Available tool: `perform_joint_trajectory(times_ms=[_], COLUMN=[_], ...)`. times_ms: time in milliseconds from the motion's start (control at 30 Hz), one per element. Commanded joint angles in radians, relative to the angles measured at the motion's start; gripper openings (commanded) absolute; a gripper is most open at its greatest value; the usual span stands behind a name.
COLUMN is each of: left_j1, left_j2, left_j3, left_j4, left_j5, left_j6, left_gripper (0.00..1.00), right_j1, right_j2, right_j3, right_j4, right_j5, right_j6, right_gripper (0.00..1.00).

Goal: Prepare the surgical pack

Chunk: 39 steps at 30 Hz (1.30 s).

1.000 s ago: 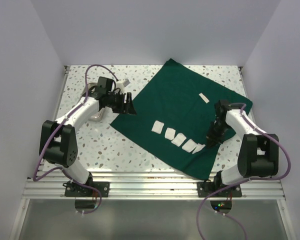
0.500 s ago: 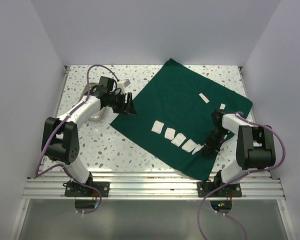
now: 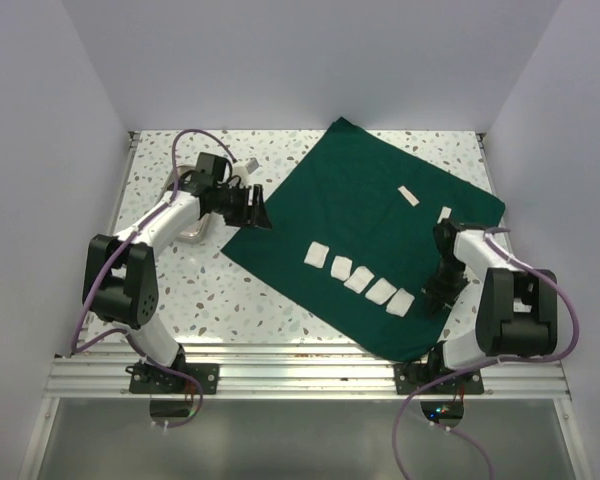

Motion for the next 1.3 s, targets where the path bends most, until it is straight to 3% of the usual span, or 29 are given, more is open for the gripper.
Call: perform_joint_trajectory(times_ms=[0,100,167,333,433,600,967,1267], left_j1=[0.01,0.011,0.011,0.011,0.013,0.011,0.011,0.011], left_j2=[-0.011,-0.011,-0.012,-0.009,-0.009,-0.009,-0.022,-0.028], left_j3=[0.019,0.021,0.019,0.019,0.018,0.006,0.006,0.007], left_j4=[0.021,0.018,0.019,0.016,0.015,0.022,0.016,0.018], left_j5=[0.025,0.026,0.028,0.035,0.032,0.052,0.054,0.051], left_j6=[0.016,0.016,0.016,0.011,0.014,0.014,0.011,0.011], left_gripper=[0.63,0.63,0.63,0.63,0.63,0.64,0.66,0.68], right_j1=[0.001,0.001,0.001,0.021,0.031,0.034,0.036,0.036], right_j2=[-0.069,-0.128,-0.169,-0.146,-0.198,-0.188,-0.113,-0.079], right_j3=[0.087,0.126,0.123,0.046,-0.001,-0.078,-0.116,-0.126], right_j4=[-0.01,-0.009,0.044,0.106,0.12,0.161,0.284,0.304], right_j5=[-0.057,-0.111,-0.227,-0.4,-0.409,-0.435,-0.406,-0.385], right_j6=[-0.109,-0.16,-0.2,-0.169,-0.142,-0.137,-0.163,-0.172], right_gripper=[0.04,0.26,0.36,0.43,0.54,0.54,0.37,0.32])
